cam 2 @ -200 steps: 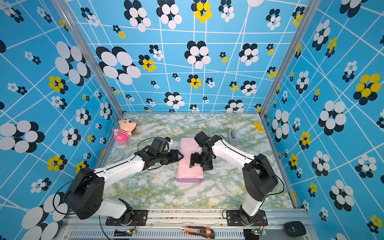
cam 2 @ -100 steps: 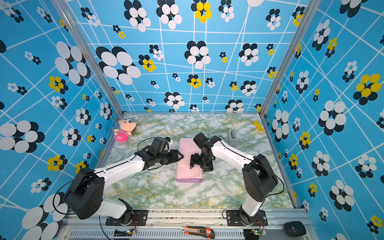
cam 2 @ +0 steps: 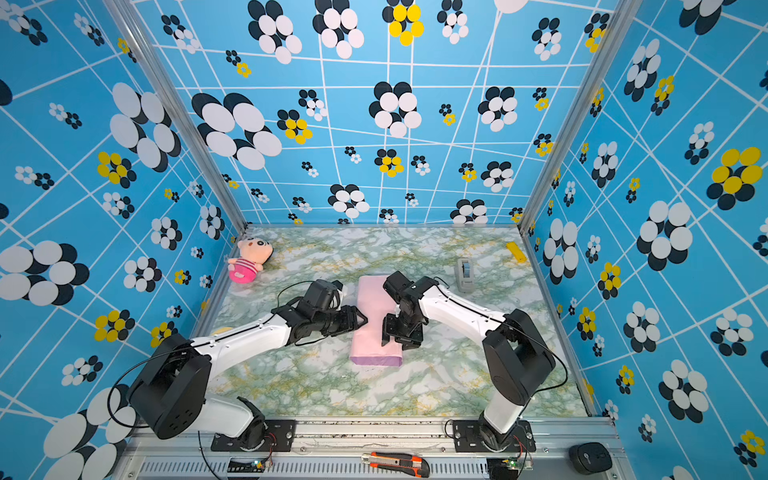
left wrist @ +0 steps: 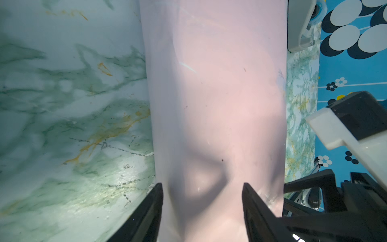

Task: Wrap a gift box in wrapping paper
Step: Smooth out the wrapping paper at the center of the table.

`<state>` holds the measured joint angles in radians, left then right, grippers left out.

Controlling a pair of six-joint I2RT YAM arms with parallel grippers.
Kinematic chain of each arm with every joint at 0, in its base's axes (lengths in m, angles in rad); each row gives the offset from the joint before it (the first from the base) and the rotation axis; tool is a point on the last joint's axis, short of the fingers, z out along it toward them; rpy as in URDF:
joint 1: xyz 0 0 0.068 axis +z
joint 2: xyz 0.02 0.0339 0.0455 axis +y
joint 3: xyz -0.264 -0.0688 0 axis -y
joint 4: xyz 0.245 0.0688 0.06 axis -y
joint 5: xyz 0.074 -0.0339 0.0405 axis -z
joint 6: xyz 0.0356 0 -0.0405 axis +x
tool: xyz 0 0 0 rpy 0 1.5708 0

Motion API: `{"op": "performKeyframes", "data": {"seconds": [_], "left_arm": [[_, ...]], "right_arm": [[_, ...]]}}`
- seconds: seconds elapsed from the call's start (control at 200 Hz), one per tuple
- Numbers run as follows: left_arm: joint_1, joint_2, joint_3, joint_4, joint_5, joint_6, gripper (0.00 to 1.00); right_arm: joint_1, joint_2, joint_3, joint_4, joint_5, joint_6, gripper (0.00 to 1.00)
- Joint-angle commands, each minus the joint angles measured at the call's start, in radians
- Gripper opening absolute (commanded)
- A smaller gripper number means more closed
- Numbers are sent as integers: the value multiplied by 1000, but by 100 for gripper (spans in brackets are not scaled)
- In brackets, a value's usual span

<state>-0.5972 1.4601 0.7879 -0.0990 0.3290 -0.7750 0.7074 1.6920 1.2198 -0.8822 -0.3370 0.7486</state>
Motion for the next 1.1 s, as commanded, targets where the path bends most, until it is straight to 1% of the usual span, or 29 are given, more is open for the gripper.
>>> {"op": "performKeyframes", "data": {"seconds": [0.0,0.1,0.16,0.185,0.205,0.26,0.295,0.33,0.37,0.42,0.515,0.58,0.65,0.685,0.695,0.725,0.76,0.765,0.785,0.815,0.87,0.95,1.095], "left_arm": [[-2,-18,7,5,-6,8,62],[-1,-20,5,5,-8,10,62],[-1,-20,4,7,-10,8,62],[-2,-21,4,8,-11,8,61],[-1,-22,4,8,-11,8,61],[-1,-21,4,7,-13,11,61],[-1,-21,4,7,-14,11,61],[-2,-20,4,7,-13,12,61],[-1,-20,5,7,-13,13,61],[-2,-19,5,7,-13,14,61],[-1,-19,4,8,-13,14,61],[-2,-20,4,8,-11,14,61],[0,-23,7,7,-10,13,61],[2,-24,8,5,-9,11,61],[3,-26,8,5,-9,11,61],[7,-27,7,5,-6,7,62],[10,-29,5,7,-4,5,62],[11,-29,5,7,-4,5,62],[12,-29,4,7,-4,5,62],[16,-30,4,5,-2,5,62],[22,-30,5,1,-2,6,62],[28,-30,8,-3,-2,9,62],[34,-23,20,-8,-3,13,61]], "right_arm": [[1,-9,-7,-23,18,7,53],[1,-15,-15,-27,22,10,51],[1,-25,-16,-28,20,15,51],[1,-30,-16,-28,17,18,53],[0,-33,-16,-29,13,20,57],[1,-40,-15,-31,7,29,71],[1,-42,-16,-36,1,30,73],[2,-42,-20,-39,-2,32,73],[2,-44,-29,-37,-2,33,69],[3,-45,-37,-36,-2,34,58],[3,-50,-43,-37,-2,32,48],[3,-55,-43,-39,3,33,42],[2,-66,-37,-47,10,34,41],[2,-72,-27,-58,21,31,43],[1,-74,-23,-62,24,29,45],[0,-79,-10,-76,34,22,53],[-7,-87,5,-93,47,15,64],[-8,-87,7,-93,48,14,67],[-14,-93,16,-99,55,7,71],[-27,-100,26,-103,62,-2,75],[-60,-114,42,-105,77,-20,79],[-109,-104,78,-91,86,-64,81],[-147,11,196,-97,93,-164,81]]}}
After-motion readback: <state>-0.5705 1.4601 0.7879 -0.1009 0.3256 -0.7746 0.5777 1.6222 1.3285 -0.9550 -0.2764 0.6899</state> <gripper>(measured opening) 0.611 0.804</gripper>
